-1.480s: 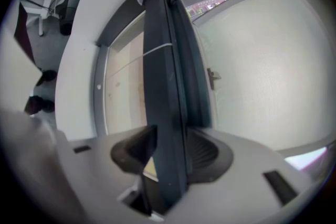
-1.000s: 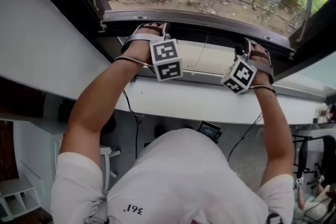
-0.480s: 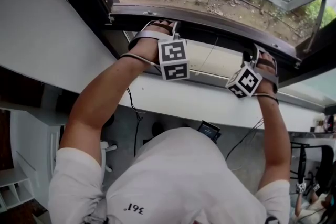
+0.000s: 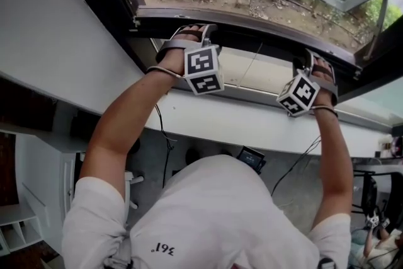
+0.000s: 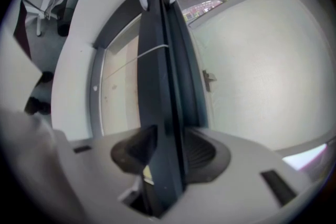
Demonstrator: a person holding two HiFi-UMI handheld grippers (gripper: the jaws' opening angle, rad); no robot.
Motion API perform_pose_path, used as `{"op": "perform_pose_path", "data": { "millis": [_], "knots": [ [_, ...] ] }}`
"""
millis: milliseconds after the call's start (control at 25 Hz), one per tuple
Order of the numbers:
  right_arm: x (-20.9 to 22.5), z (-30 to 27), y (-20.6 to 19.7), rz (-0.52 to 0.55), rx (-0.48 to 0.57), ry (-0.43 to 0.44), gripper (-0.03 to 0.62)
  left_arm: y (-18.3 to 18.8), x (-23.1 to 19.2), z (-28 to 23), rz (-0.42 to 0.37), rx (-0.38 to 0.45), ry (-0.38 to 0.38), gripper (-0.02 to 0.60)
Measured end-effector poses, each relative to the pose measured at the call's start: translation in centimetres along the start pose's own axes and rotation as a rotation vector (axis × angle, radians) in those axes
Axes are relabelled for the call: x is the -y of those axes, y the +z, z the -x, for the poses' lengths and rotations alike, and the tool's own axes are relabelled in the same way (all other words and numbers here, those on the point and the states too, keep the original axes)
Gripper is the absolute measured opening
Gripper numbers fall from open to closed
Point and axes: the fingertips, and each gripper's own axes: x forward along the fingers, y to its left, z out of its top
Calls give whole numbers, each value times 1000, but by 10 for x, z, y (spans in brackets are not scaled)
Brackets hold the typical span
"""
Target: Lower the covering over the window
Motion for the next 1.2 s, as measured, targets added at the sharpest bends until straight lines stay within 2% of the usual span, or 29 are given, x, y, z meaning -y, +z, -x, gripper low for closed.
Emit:
{"op": "perform_pose_path", "data": {
  "millis": [120,320,440,680,960,1080,1200],
  "knots": [
    [2,1,1,-37,-1,21,172,1,-4,1,43,27,-8,186],
    [-4,-1,2,-11,0,11,172,-3,2,1,71,43,-6,186],
    [-2,1,0,-40,8,28,173,0,3,2,87,51,-12,186],
    [0,3,1,-84,28,47,172,2,0,3,170,89,-8,186],
    [3,8,4,-149,42,60,172,1,0,6,206,78,-21,186],
    [8,17,7,-214,72,66,169,7,-5,14,264,105,-26,186],
    [17,23,10,-239,94,36,160,15,-13,24,321,146,-16,186]
  ]
}}
